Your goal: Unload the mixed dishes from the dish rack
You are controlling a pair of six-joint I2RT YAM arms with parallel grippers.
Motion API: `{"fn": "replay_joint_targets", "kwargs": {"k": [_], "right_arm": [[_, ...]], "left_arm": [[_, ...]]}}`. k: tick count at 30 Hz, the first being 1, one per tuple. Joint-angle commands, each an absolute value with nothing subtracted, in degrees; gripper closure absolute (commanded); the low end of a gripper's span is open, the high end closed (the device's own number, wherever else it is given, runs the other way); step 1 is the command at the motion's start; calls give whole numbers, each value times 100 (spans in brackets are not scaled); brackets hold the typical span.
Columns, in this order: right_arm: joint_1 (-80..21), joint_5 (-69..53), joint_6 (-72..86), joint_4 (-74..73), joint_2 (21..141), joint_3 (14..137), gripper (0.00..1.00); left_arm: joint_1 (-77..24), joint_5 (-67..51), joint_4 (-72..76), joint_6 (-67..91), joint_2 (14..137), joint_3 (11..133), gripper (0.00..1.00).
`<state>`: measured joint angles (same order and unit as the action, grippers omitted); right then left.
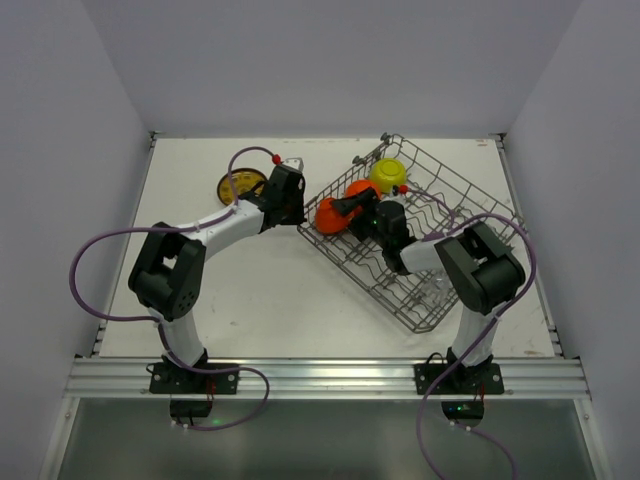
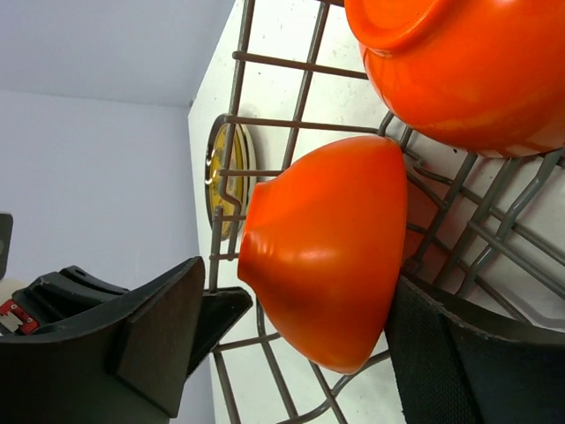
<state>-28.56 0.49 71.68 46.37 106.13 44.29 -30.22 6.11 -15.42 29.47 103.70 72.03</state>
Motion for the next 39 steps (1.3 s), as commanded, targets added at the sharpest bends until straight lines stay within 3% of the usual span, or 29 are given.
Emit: {"fn": "replay_joint_targets", "kwargs": {"k": [1,8,23,25,27,39], "right_arm": [[-2865,141,6935,5186,10705,4473,23],[-2865,44,6917,5229,10889,4641,46],[-2865,35,6891,5941,10749,4360,76],[-2865,26,6786,6029,10723,4368,84],[-2865,26,6715,6038,10696,4386,100],[-2874,-246,6021,6021,9265,3788,100]], "left_arm": [[-2971,747,-1292,3103,10283,7357,100],[-2971,747,-1301,3085,10283,7356,100],[-2962,773,-1354,3067,10275,7392,100],[-2962,773,-1362,3067,10266,7392,100],[-2962,773,-1362,3067,10257,7383,100],[-2953,756,-1371,3085,10187,7365,100]]}}
